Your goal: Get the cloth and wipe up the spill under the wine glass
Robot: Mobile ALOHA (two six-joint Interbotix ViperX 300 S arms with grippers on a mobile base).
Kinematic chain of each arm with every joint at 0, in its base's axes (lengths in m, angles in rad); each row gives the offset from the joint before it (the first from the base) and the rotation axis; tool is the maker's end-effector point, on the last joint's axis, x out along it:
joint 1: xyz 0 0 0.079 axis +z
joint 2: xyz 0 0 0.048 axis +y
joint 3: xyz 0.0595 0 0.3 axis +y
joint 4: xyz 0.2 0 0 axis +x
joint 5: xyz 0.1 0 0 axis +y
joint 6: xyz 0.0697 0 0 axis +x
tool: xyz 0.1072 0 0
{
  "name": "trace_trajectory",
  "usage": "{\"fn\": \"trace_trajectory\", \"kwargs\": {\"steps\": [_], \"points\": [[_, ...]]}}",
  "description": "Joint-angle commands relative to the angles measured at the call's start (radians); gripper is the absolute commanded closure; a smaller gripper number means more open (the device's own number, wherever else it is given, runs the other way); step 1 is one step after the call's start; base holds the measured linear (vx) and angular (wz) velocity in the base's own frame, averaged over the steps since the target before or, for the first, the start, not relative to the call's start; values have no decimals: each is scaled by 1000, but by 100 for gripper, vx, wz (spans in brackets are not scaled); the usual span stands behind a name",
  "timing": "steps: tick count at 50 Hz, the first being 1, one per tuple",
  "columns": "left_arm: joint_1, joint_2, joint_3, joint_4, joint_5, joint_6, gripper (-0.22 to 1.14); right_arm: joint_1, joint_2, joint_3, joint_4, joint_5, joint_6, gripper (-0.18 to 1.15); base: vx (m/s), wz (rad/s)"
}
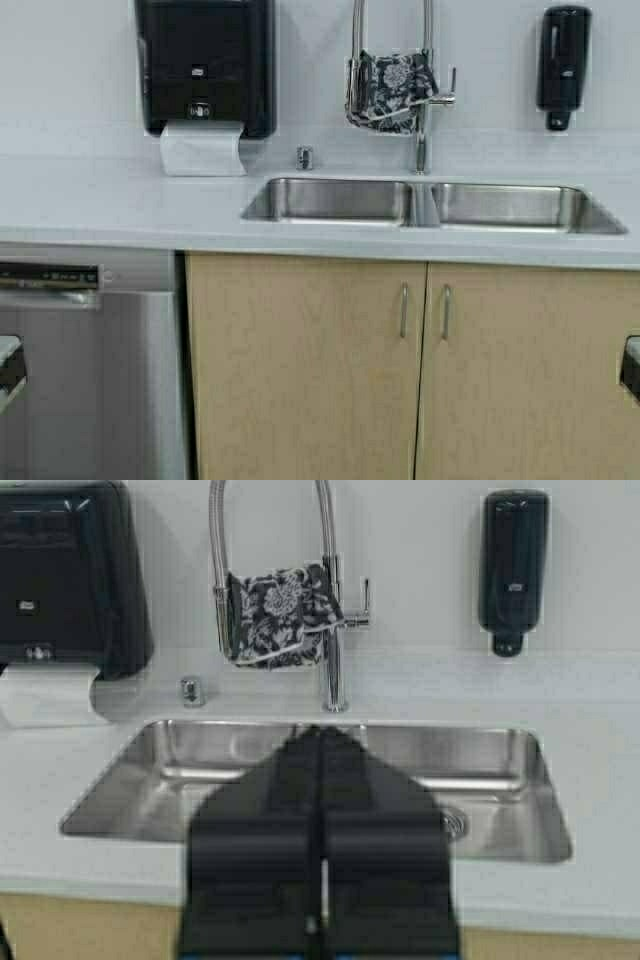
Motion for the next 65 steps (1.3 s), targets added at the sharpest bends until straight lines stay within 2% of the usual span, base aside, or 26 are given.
{"fn": "trace_trajectory", "kwargs": {"steps": [1,15,20,29,39,65], "points": [[2,2,-6,-2,-8,-2,89,0,5,-14,-6,-6,2,92,39,1],[-34,-115,55,-2,-2,-18,89,11,2,-12,-38,5,2,92,37,-2],[-40,-160,61,-2,17,-23,89,40,3,-37,-66,61,0,92,35,-2],[-40,-163,55,-3,28,-32,89,98,3,-57,-101,109,0,92,33,-1],[-40,-164,51,-3,28,-41,89,114,15,-69,-106,129,0,92,29,-2],[-40,-166,58,-3,32,-41,89,181,255,-160,-150,146,-2,92,28,2]]}}
